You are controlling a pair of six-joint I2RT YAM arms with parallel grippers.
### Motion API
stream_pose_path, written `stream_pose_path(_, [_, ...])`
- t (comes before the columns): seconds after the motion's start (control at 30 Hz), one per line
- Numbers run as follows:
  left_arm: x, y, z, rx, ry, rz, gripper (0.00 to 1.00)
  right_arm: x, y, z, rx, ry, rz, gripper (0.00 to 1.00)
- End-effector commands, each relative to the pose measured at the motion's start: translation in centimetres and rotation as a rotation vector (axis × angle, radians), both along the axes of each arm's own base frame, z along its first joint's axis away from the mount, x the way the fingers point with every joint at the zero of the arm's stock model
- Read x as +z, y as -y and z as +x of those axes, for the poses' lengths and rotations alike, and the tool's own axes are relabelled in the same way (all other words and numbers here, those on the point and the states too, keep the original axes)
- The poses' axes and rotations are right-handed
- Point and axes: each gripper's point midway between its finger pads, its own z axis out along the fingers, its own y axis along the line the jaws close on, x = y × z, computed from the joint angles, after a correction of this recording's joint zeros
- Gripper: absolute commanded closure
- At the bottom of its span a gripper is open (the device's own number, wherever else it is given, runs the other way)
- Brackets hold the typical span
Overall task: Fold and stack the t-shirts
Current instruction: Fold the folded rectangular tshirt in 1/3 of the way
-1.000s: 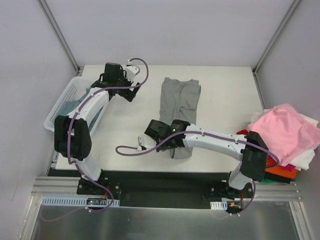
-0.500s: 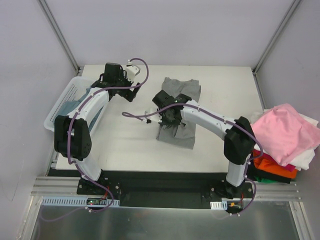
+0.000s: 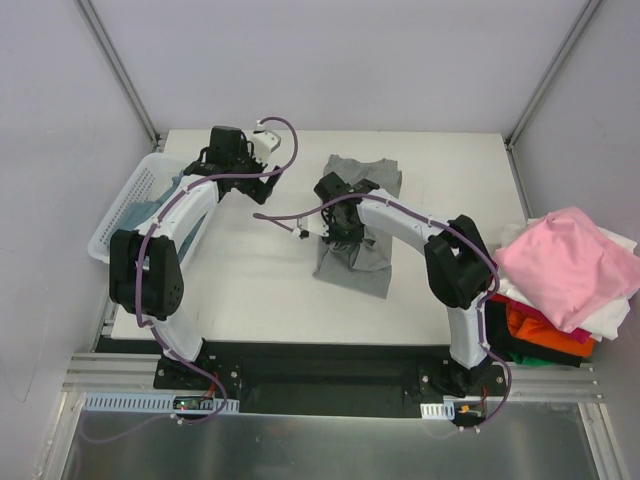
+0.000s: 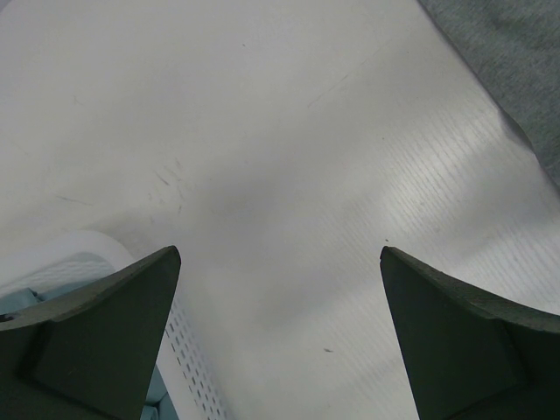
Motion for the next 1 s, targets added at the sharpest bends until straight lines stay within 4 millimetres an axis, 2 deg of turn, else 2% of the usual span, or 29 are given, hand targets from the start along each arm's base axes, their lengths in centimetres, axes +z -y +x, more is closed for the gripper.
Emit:
stream_pose_path(0.0, [0.1,0.3,0.4,-0.013,0.015,0.003,0.01,1.6,-1.7,1.3,0.019,0.049,0.07,0.68])
stream_pose_path(0.03, [-0.1,0.4,0.3,-0.015,0.01,0.002,0.01,1.7,-1.7,1.5,0.012,0.061,0.07,0.59])
stream_pose_path(0.2, [-0.4,0.5,0.2,-0.016,0.002,-0.002,0.01,3.2,-1.4,2.6,-0.021,0.131,0.07,0.46])
stream_pose_path(0.4, [-0.4,0.7,0.2,-0.017,-0.003,-0.014,0.01,5.3,-0.3,4.2,-0.044,0.238,0.025,0.43])
stream_pose_path(0.67, [-0.3,0.7,0.2,-0.015,-0.001,-0.013,0.01,6.5,2.0,6.0,-0.061,0.338,-0.09,0.43])
stream_pose_path(0.97, [-0.3,1.0,0.3,-0.018,-0.008,-0.029,0.01,10.8,4.5,7.7,-0.099,0.47,-0.168,0.42])
